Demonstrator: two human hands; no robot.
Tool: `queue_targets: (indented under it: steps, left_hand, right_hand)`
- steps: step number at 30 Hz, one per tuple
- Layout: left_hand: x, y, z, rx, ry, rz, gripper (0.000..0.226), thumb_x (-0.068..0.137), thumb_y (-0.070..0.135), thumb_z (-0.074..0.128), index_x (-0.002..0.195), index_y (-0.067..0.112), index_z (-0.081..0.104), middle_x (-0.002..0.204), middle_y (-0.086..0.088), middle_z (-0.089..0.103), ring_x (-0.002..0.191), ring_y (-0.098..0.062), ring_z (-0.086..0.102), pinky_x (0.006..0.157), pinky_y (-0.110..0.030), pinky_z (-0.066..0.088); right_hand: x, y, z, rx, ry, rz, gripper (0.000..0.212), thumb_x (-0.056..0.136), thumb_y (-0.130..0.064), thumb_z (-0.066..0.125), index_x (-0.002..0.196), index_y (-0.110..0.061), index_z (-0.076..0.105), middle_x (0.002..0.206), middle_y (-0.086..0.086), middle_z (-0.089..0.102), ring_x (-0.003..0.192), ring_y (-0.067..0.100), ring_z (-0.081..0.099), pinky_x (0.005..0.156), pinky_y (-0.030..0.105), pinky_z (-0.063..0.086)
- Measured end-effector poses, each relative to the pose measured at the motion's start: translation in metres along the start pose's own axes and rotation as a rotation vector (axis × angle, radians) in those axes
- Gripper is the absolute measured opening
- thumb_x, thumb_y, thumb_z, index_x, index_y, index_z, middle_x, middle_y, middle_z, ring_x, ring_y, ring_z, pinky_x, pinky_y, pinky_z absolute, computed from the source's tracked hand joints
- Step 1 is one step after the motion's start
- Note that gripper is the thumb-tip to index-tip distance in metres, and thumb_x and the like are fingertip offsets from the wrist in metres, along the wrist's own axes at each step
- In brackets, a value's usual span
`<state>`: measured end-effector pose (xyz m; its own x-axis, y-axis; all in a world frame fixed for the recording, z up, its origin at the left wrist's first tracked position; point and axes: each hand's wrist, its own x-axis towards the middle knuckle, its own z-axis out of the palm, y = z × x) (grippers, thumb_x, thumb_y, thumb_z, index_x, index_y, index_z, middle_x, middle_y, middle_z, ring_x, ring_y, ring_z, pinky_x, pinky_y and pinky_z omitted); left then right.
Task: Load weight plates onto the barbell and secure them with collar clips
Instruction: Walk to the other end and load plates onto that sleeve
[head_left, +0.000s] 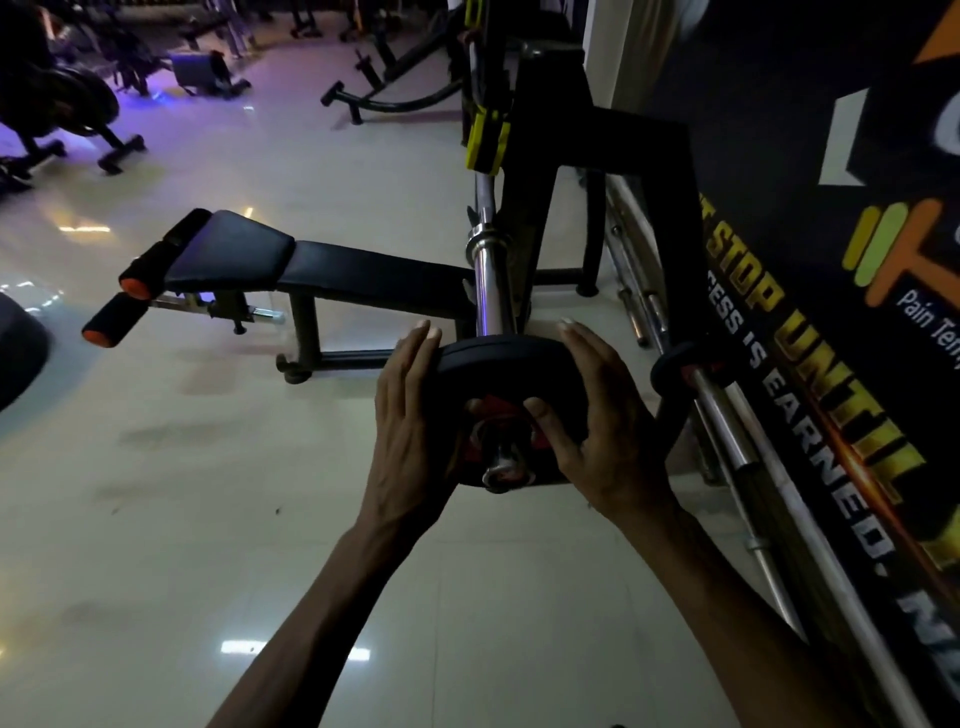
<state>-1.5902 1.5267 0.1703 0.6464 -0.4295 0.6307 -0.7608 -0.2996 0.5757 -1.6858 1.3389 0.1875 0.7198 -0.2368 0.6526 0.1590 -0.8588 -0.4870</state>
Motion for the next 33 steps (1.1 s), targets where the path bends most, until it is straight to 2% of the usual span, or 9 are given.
queue_targets:
  steps: [2, 5, 8, 12, 16, 22, 27, 31, 33]
  left_hand:
    - [0.011, -0.013, 0.007, 0.021, 0.024, 0.037, 0.073, 0.106, 0.047, 0.048, 0.161, 0.009, 0.019, 0.170, -0.016, 0.019, 0.160, -0.028, 0.016, 0.128, -0.050, 0.025]
    - [0.034, -0.031, 0.022, 0.032, 0.057, 0.057, 0.072, 0.109, 0.046, 0.044, 0.160, 0.002, 0.017, 0.172, -0.017, 0.012, 0.161, -0.034, 0.013, 0.127, -0.056, 0.023]
    - [0.069, -0.052, 0.037, 0.027, 0.053, 0.061, 0.072, 0.110, 0.047, 0.040, 0.161, 0.003, 0.015, 0.173, -0.012, 0.007, 0.161, -0.038, 0.011, 0.125, -0.061, 0.024]
    - [0.124, -0.082, 0.055, 0.103, 0.015, 0.057, 0.075, 0.108, 0.052, 0.037, 0.159, 0.001, 0.014, 0.170, -0.026, 0.011, 0.159, -0.042, 0.010, 0.127, -0.059, 0.021]
    - [0.171, -0.110, 0.072, 0.162, -0.025, 0.020, 0.083, 0.106, 0.054, 0.036, 0.157, -0.010, 0.020, 0.169, -0.028, 0.012, 0.158, -0.046, 0.012, 0.126, -0.062, 0.021]
    - [0.211, -0.136, 0.088, 0.161, -0.031, -0.035, 0.083, 0.105, 0.054, 0.040, 0.159, -0.005, 0.016, 0.169, -0.027, 0.013, 0.159, -0.042, 0.011, 0.128, -0.058, 0.019]
    - [0.218, -0.141, 0.090, 0.179, -0.052, -0.089, 0.077, 0.104, 0.025, 0.060, 0.159, -0.005, 0.016, 0.169, -0.025, 0.016, 0.159, -0.039, 0.014, 0.127, -0.058, 0.023]
    - [0.210, -0.127, 0.075, 0.137, -0.113, -0.127, 0.076, 0.106, 0.026, 0.057, 0.162, 0.001, 0.012, 0.170, -0.021, 0.016, 0.160, -0.033, 0.015, 0.128, -0.055, 0.024]
    - [0.192, -0.118, 0.062, 0.126, -0.107, -0.126, 0.076, 0.106, 0.028, 0.058, 0.162, 0.003, 0.014, 0.169, -0.019, 0.020, 0.159, -0.031, 0.020, 0.128, -0.048, 0.026]
  right_hand:
    - [0.008, 0.010, 0.011, -0.054, 0.044, -0.041, 0.070, 0.103, -0.050, 0.054, 0.159, -0.011, 0.033, 0.166, 0.006, 0.036, 0.155, 0.017, 0.032, 0.121, 0.025, 0.036]
    - [0.030, 0.025, 0.027, -0.103, 0.080, -0.069, 0.074, 0.104, -0.048, 0.056, 0.161, -0.010, 0.029, 0.170, 0.006, 0.028, 0.158, 0.020, 0.026, 0.121, 0.040, 0.040]
    - [0.062, 0.044, 0.044, -0.128, 0.065, -0.047, 0.076, 0.103, -0.045, 0.058, 0.162, -0.008, 0.025, 0.172, 0.008, 0.022, 0.160, 0.022, 0.019, 0.123, 0.044, 0.037]
    - [0.112, 0.071, 0.065, -0.100, 0.019, 0.025, 0.079, 0.103, -0.044, 0.057, 0.162, -0.007, 0.021, 0.172, 0.012, 0.018, 0.161, 0.026, 0.017, 0.123, 0.048, 0.037]
    - [0.159, 0.099, 0.086, -0.094, -0.019, 0.068, 0.080, 0.103, -0.042, 0.058, 0.162, -0.004, 0.020, 0.173, 0.014, 0.014, 0.161, 0.028, 0.014, 0.124, 0.049, 0.033]
    - [0.198, 0.131, 0.112, -0.126, 0.008, 0.051, 0.079, 0.104, -0.047, 0.053, 0.163, -0.006, 0.021, 0.173, 0.013, 0.015, 0.161, 0.027, 0.014, 0.128, 0.044, 0.029]
    - [0.205, 0.140, 0.117, -0.100, 0.000, 0.046, 0.078, 0.104, -0.050, 0.051, 0.163, -0.010, 0.019, 0.174, 0.009, 0.014, 0.161, 0.023, 0.015, 0.126, 0.045, 0.033]
    - [0.195, 0.129, 0.106, -0.032, -0.042, 0.082, 0.075, 0.106, -0.041, 0.054, 0.164, -0.011, 0.017, 0.174, 0.008, 0.010, 0.162, 0.022, 0.009, 0.127, 0.049, 0.029]
    - [0.178, 0.120, 0.096, -0.022, -0.049, 0.095, 0.074, 0.107, -0.040, 0.053, 0.165, -0.014, 0.017, 0.174, 0.005, 0.010, 0.162, 0.019, 0.009, 0.128, 0.045, 0.028]
